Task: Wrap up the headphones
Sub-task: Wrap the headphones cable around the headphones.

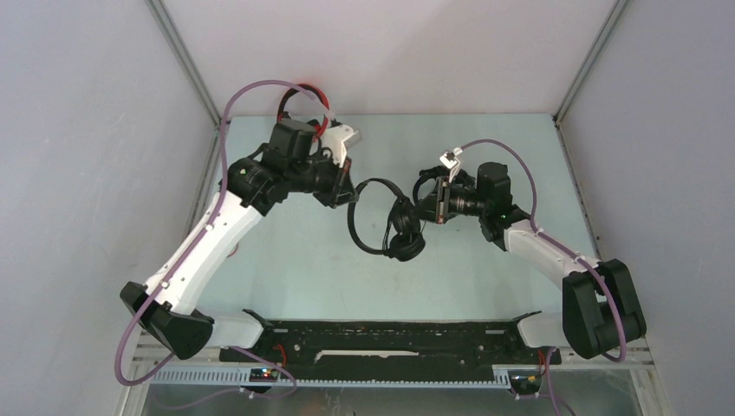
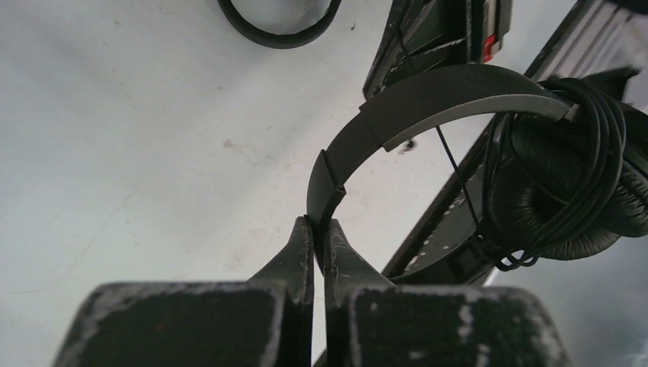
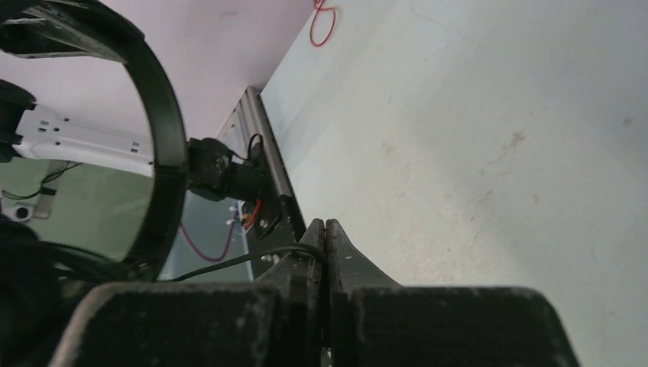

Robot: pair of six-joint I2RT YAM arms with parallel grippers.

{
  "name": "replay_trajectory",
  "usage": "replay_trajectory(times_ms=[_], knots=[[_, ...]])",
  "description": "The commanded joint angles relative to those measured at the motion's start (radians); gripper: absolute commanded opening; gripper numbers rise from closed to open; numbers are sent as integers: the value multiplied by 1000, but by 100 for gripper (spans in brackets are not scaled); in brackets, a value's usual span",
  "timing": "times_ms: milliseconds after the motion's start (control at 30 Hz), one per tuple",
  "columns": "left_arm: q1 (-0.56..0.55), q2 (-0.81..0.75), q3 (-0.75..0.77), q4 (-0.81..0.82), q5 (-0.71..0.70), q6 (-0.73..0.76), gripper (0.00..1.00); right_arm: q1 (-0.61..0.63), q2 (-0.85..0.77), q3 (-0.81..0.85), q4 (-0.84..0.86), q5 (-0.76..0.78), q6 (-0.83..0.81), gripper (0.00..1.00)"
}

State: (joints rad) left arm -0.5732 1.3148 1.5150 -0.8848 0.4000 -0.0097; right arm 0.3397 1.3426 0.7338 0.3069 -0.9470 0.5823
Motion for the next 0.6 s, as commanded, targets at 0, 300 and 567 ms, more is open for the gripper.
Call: replay_trajectory(times_ms=[0,300,567], knots=[[-59,-8,-6,-25,-133,225,0,-17,-25,43,-56,-67,56,0],[-157,30,-87,36,-395,454,0,-16,-78,74,-212,-96,101,0],[-197,-17,-199,192,-417,579,0,12,-40,110,-140,-185,241,0]])
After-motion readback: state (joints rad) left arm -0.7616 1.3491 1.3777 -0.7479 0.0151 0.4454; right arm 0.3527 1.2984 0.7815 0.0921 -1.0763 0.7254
